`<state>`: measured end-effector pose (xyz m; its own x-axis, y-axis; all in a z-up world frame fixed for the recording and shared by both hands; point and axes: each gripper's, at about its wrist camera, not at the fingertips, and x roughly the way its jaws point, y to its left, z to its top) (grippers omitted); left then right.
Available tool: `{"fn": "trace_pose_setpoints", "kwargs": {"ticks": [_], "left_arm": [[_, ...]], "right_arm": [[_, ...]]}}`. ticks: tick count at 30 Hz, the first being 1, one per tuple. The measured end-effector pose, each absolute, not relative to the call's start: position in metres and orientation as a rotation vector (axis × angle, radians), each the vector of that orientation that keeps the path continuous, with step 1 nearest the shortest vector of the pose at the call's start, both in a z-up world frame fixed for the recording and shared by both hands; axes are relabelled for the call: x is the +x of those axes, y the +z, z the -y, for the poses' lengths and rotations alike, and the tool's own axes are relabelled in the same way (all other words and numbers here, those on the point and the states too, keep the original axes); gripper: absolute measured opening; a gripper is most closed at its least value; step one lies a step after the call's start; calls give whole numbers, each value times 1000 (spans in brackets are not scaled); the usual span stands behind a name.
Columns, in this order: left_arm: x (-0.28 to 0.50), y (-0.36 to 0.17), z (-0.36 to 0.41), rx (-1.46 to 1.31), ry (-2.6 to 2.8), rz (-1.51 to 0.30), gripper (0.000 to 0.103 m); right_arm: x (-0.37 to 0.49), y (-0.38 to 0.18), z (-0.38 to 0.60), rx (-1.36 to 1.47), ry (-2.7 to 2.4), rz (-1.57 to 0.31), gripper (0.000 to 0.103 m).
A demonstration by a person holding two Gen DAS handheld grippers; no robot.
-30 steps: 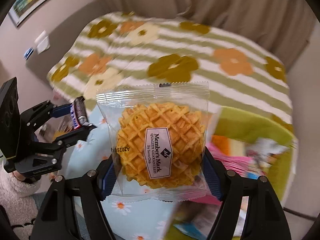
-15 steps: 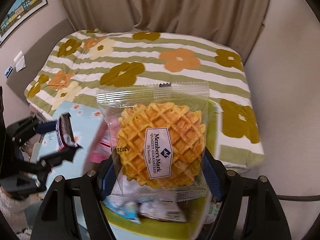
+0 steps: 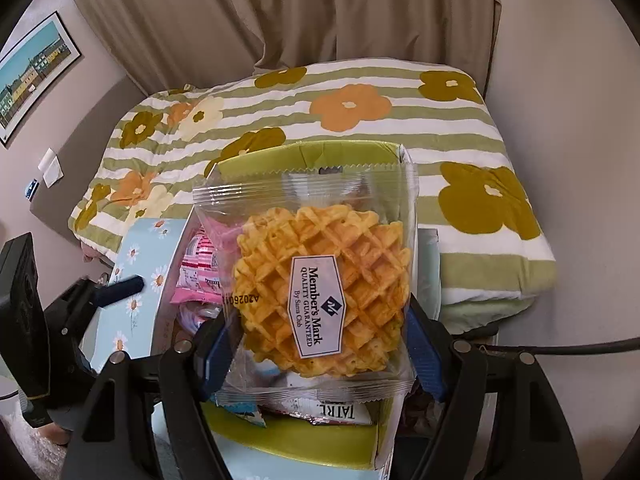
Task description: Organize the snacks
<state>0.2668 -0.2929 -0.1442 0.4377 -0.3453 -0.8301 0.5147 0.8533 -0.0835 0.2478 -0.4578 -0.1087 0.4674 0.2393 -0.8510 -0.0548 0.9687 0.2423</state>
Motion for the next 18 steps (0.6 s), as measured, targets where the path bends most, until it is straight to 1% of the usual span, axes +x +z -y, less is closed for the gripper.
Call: {"fn": "trace_pose_setpoints", "kwargs": {"ticks": [5, 11, 14, 15, 16, 17, 18], "left_arm": [[261, -144, 275, 150, -505, -985, 102], [260, -144, 266, 129, -474, -985, 102], [260, -144, 262, 132, -444, -985, 102], [259, -144, 261, 137, -433, -987, 102], [259, -144, 259, 142, -420, -988, 102], [259, -144, 256, 151, -402, -992, 102], [259, -144, 254, 155, -390, -995, 102]], "right_arm": [[240, -109, 460, 226, 199, -1064, 71], [243, -122, 452, 244, 207, -1116, 71], [247, -134, 449, 255, 208, -1154, 74], [247, -137, 449, 249, 201, -1159, 81], [247, -139, 448, 236, 193, -1157, 95], [247, -140, 448, 221, 178, -1148, 100], [246, -141, 448, 212, 165, -1141, 102]]}}
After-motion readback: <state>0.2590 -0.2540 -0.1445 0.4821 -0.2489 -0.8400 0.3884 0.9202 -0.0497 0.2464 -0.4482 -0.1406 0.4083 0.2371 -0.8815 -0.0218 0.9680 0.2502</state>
